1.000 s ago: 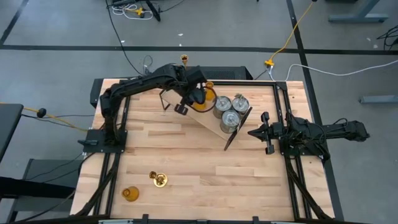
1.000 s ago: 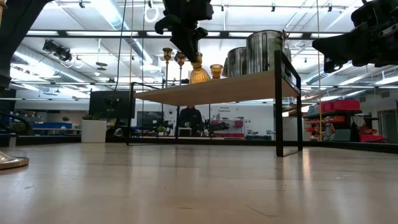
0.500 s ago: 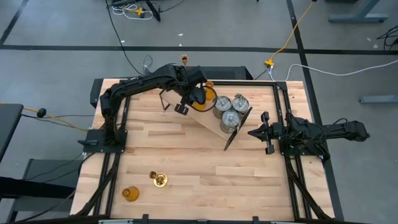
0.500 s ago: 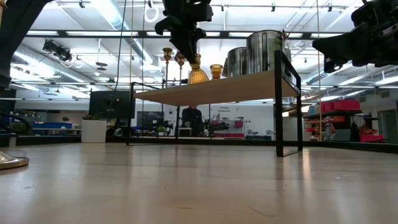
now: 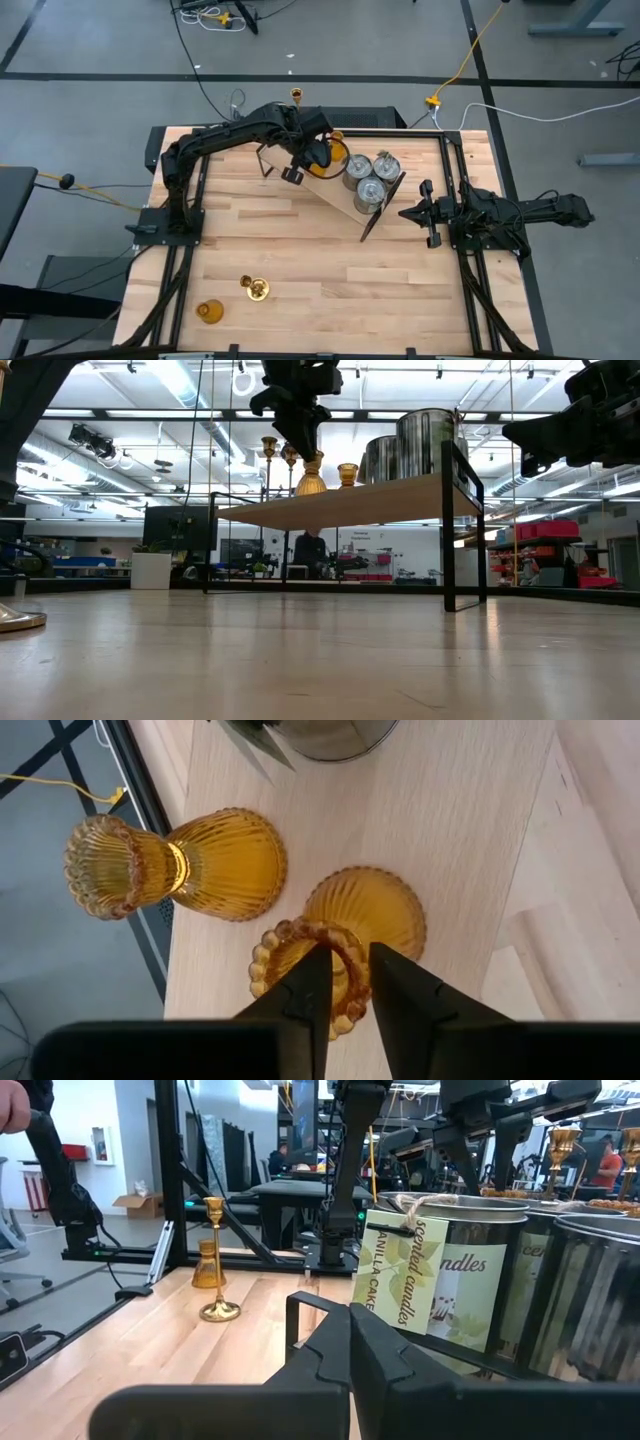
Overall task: Pick & Place candle stick holders
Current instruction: Put the top yellow candle holder on the shelf aligned with the other yellow candle holder
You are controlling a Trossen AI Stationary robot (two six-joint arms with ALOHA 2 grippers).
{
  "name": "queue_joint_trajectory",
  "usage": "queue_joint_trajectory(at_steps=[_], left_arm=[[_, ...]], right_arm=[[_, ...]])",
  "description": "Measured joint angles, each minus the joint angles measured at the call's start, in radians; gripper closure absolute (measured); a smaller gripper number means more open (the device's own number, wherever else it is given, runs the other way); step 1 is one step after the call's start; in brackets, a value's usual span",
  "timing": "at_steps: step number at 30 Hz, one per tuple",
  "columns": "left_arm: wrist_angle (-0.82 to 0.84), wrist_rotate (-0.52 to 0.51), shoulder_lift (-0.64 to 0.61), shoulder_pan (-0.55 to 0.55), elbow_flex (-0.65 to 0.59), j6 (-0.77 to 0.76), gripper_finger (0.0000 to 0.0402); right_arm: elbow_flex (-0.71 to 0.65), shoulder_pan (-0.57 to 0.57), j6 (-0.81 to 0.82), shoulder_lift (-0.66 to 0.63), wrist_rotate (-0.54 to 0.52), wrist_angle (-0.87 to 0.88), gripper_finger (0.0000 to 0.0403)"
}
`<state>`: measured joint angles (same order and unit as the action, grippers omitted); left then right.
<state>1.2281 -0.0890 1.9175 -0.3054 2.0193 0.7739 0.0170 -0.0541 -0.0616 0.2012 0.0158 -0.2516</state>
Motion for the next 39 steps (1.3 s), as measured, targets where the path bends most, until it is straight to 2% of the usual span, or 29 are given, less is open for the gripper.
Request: queue_joint_trajectory(at_steps=[9,19,23,33,39], left_arm=[[-0.015,0.0,0.0,0.002,0.0,-0.012,0.0302],[-0.047,-0.007,0.0,0.017,0.0,-0.052,0.0211],[-0.046,-0.016,-0.006,0.024,0.001,-0.056,0.019],[0.061,-0.063,-0.009,0.054,0.165,-0.123,0.0198],[0.165,0.009,-0.009,0.059,0.167,-0.181,0.0224]], right_arm=[[0.0,0.0,0.0,0.0,0.0,0.0,0.04],[0.0,0.0,0.0,0.0,0.0,0.0,0.04],[0.0,0.0,0.0,0.0,0.0,0.0,0.04],[0.0,0.0,0.0,0.0,0.0,0.0,0.04],[0.0,0.0,0.0,0.0,0.0,0.0,0.04]])
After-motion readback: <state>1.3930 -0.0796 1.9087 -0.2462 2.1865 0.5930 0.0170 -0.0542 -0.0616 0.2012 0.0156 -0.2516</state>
